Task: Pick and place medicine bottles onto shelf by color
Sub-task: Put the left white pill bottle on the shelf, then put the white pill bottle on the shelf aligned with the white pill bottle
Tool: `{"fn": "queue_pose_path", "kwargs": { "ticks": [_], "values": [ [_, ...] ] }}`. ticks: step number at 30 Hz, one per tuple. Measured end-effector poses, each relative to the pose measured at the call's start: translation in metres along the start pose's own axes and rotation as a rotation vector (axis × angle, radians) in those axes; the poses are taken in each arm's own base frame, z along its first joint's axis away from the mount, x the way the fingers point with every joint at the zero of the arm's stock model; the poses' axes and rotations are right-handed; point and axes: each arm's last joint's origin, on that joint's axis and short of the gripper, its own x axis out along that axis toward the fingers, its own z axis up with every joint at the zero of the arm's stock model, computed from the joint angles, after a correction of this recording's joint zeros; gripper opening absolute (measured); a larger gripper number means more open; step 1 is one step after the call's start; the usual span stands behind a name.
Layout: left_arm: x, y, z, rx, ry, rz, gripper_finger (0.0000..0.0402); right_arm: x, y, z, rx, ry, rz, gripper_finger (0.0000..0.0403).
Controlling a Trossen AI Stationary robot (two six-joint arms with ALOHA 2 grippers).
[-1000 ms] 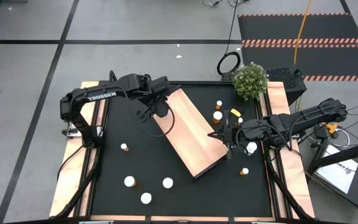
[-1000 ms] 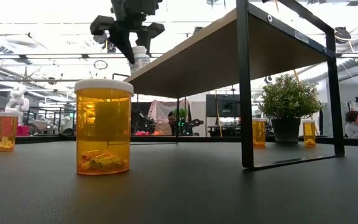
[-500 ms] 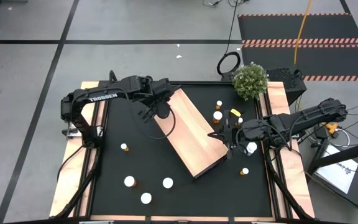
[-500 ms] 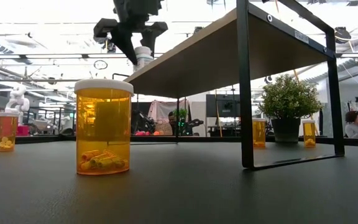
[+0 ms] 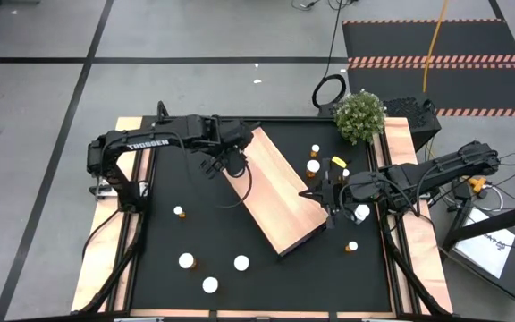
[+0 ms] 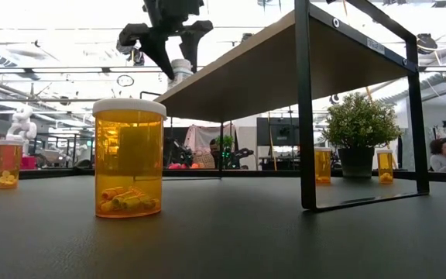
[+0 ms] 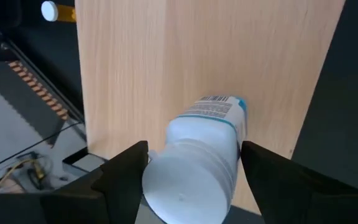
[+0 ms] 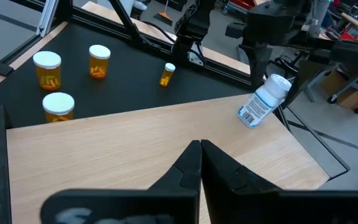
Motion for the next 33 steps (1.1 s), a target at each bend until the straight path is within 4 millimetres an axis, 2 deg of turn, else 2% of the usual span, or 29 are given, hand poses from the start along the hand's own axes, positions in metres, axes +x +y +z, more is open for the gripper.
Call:
{"fn": "queue_pose_path", "kwargs": {
  "ticks": [9,21,26,29,33],
  "values": [
    [-0.003,-0.004,0.008,0.033,0.087,0.051,0.0258,0.0,0.0,0.0,0.001,-0.005,-0.001,0.0],
    [-0.007,-0.005,0.009,-0.001,0.09,0.067,0.0257,0.0,0.0,0.0,0.001,-0.002,-0.001,0.0],
    [-0.026,-0.008,0.017,-0.01,0.082,0.186,0.0257,0.0,0.0,0.0,0.001,-0.002,-0.001,0.0],
    [-0.047,-0.014,0.02,-0.023,0.043,0.261,0.0257,0.0,0.0,0.0,0.0,-0.001,0.0,0.0],
    [-0.072,-0.022,0.02,-0.16,-0.039,0.322,0.0257,0.0,0.0,0.0,0.019,0.0,0.0,0.0]
  ]
}}
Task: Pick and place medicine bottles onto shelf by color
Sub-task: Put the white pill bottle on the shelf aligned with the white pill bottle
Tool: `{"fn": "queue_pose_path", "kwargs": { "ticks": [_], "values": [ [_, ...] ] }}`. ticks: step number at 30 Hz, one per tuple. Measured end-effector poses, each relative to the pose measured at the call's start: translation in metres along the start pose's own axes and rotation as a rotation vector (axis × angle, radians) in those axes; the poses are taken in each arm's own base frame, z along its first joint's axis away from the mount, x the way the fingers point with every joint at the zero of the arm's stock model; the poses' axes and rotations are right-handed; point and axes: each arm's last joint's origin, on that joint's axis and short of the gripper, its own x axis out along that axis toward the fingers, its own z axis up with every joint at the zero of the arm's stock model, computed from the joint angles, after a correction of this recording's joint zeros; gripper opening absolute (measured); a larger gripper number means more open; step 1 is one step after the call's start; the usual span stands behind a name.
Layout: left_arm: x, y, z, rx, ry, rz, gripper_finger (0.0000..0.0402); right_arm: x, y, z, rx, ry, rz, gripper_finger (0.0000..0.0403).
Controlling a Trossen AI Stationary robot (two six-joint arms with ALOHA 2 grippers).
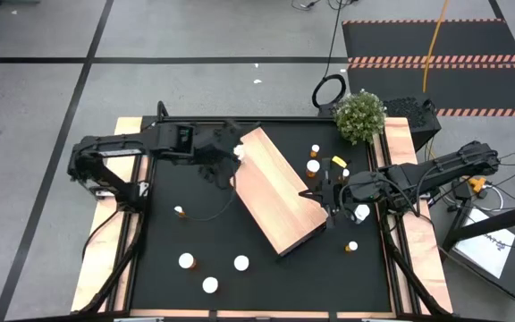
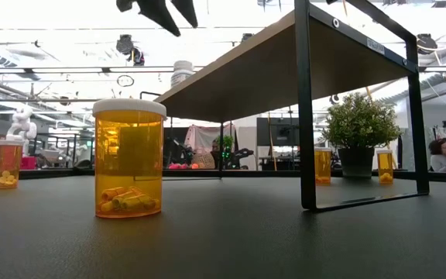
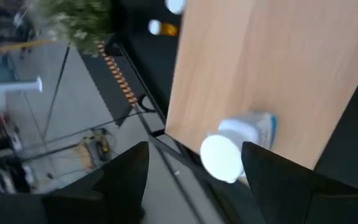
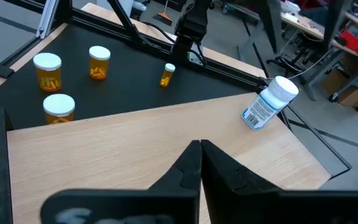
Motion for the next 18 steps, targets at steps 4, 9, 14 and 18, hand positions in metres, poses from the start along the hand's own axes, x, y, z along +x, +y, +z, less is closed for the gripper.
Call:
{"fn": "queue_pose_path", "kwargs": {
  "ticks": [4,9,14,18],
  "values": [
    [-0.015,-0.005,0.0,-0.231,-0.028,0.003,0.0257,0.0,0.0,0.0,0.021,0.001,0.0,0.0],
    [-0.022,-0.023,-0.004,-0.436,0.076,-0.106,0.0257,0.0,0.0,0.0,0.102,0.005,0.001,0.0],
    [-0.018,-0.047,-0.002,-0.548,0.164,-0.169,0.0257,0.0,0.002,-0.006,0.215,0.061,0.009,0.0],
    [-0.014,-0.072,0.003,-0.527,0.108,-0.141,0.0257,-0.001,0.002,-0.008,0.288,0.08,0.007,0.0]
  ]
}}
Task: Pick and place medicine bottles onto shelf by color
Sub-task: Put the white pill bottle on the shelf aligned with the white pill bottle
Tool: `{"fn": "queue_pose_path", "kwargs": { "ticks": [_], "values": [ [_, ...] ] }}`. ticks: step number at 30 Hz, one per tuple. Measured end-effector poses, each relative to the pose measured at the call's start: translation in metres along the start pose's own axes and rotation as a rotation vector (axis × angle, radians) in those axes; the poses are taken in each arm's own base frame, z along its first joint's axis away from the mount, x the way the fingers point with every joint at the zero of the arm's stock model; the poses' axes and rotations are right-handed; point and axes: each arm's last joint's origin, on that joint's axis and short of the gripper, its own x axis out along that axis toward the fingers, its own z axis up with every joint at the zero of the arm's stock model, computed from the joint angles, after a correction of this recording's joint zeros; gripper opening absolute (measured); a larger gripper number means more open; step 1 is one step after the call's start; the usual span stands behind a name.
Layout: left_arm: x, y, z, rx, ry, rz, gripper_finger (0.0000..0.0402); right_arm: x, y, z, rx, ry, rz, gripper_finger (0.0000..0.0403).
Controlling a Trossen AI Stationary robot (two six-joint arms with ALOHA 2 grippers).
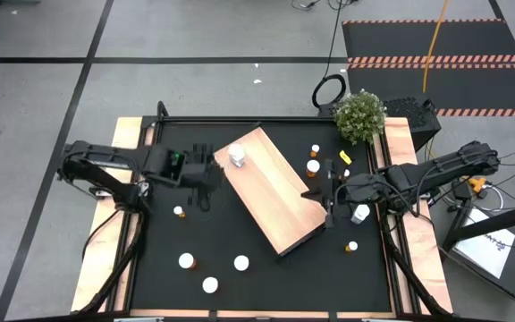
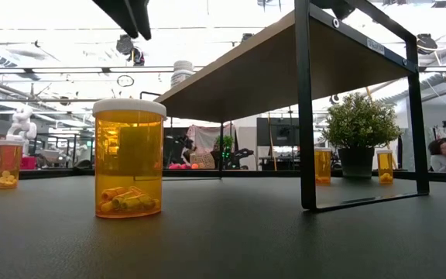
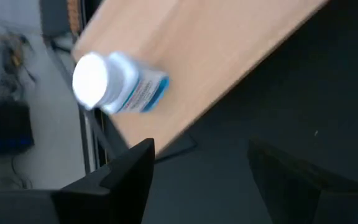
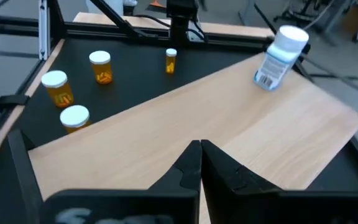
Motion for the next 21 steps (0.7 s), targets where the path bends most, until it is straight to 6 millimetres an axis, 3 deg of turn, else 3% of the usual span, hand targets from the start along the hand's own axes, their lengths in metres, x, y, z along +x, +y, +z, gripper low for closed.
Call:
{"fn": "queue_pose_path", "kwargs": {
  "ticks": [7,16,21],
  "values": [
    [0.012,-0.036,-0.013,-0.091,-0.159,0.097,0.0257,-0.001,-0.001,-0.002,0.119,0.016,-0.03,0.0],
    [0.024,-0.096,-0.017,-0.124,-0.382,0.042,0.0257,-0.031,-0.011,-0.028,0.386,0.213,-0.155,0.001],
    [0.033,-0.114,-0.02,-0.172,-0.481,0.064,0.0257,-0.039,-0.016,-0.042,0.527,0.311,-0.254,0.0021]
  ]
}}
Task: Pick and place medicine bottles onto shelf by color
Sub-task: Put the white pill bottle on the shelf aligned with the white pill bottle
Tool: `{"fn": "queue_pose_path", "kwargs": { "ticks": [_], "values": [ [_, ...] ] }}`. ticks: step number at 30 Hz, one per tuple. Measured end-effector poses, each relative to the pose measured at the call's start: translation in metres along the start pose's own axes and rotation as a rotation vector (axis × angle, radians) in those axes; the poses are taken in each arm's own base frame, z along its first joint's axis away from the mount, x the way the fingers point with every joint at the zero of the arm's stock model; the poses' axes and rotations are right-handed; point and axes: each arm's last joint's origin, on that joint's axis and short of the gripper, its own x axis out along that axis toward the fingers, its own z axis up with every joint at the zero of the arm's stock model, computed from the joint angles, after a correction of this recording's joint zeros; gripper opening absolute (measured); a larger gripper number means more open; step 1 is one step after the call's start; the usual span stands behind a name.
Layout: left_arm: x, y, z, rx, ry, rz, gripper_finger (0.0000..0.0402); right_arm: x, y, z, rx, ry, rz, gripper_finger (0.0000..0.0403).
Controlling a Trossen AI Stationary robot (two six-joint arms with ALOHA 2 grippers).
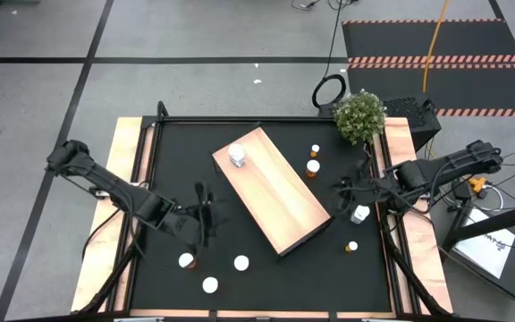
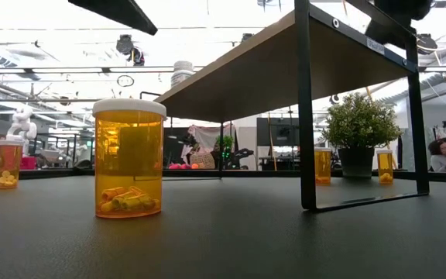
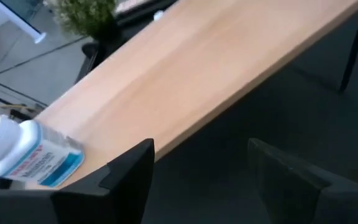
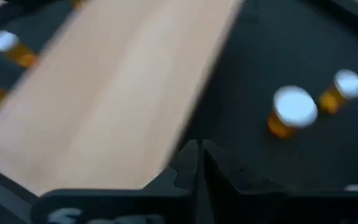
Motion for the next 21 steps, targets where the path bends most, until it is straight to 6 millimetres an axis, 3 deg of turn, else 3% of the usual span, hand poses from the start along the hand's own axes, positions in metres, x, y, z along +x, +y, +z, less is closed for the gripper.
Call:
{"fn": "queue_pose_path", "kwargs": {
  "ticks": [11,15,21],
  "values": [
    [0.008,-0.01,-0.009,-0.091,-0.112,-0.02,0.0257,-0.007,-0.021,-0.025,0.044,0.387,-0.103,0.0049],
    [0.009,-0.008,-0.009,-0.101,-0.11,-0.013,0.0257,-0.006,-0.022,-0.029,0.006,0.468,-0.121,0.009],
    [0.009,-0.008,-0.009,-0.123,-0.109,-0.018,0.0257,0.001,-0.019,-0.031,-0.136,0.536,-0.13,0.0182]
  ]
}}
